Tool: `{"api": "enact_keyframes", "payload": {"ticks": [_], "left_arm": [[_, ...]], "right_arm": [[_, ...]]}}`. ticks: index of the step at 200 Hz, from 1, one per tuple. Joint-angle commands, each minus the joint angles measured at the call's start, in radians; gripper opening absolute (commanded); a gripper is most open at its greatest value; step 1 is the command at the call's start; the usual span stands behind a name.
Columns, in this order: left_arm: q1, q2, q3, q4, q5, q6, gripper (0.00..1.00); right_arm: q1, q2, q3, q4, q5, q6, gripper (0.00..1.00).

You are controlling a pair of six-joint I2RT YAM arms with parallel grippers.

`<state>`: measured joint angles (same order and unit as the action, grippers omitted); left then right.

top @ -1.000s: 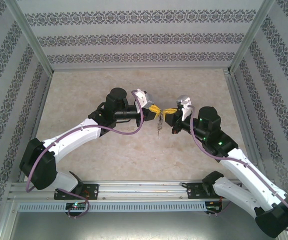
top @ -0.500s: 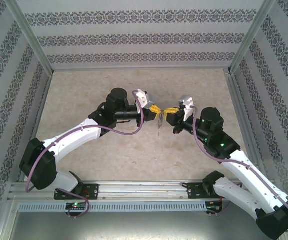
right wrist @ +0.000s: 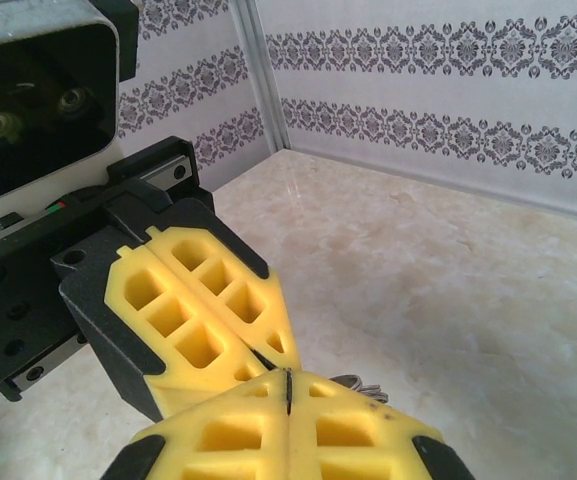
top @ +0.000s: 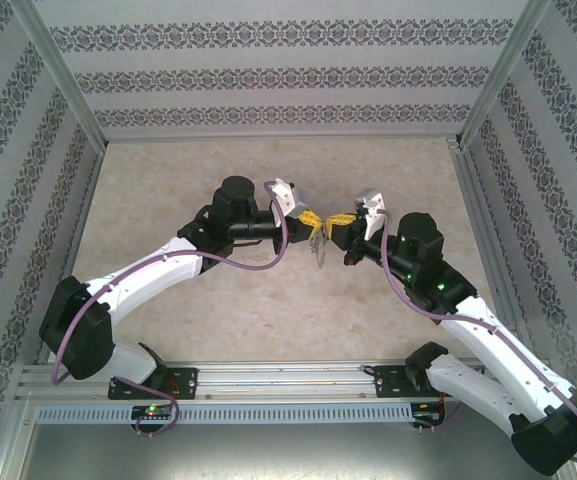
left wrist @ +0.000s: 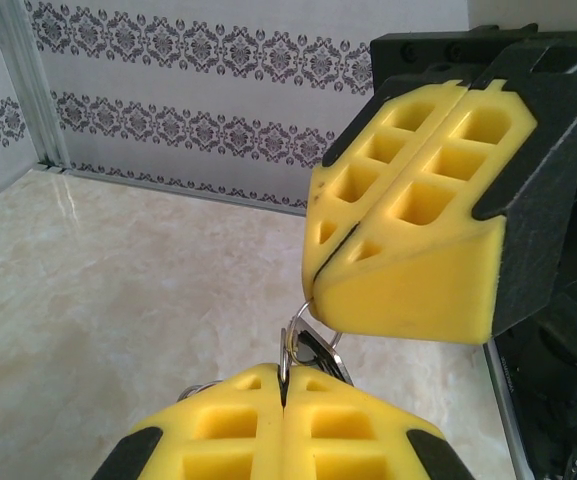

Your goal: Put the keys on the keyring

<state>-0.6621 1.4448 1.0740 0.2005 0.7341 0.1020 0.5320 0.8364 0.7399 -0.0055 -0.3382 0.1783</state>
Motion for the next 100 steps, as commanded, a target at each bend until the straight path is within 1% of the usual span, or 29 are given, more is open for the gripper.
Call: {"api": "enact_keyframes", "payload": {"ticks": [1,60,100], "left_arm": [[-0.019,-0.009,0.027,0.038,0.029,0.005,0.0],[-0.02,-0.015,0.019,0.056,0.035,-0.001,0.0],[-0.019,-0.033,-0.002,0.091,0.031,-0.012,0.0]], "right_arm": [[-0.009,0.006,0.02,0.03,-0.014,-0.013,0.0],[-0.019,0.001,0.008,0.007,0.046,-0.022,0.0],[-0.061,-0.018,-0.025,0.008,0.032,-0.002,0.0]]}}
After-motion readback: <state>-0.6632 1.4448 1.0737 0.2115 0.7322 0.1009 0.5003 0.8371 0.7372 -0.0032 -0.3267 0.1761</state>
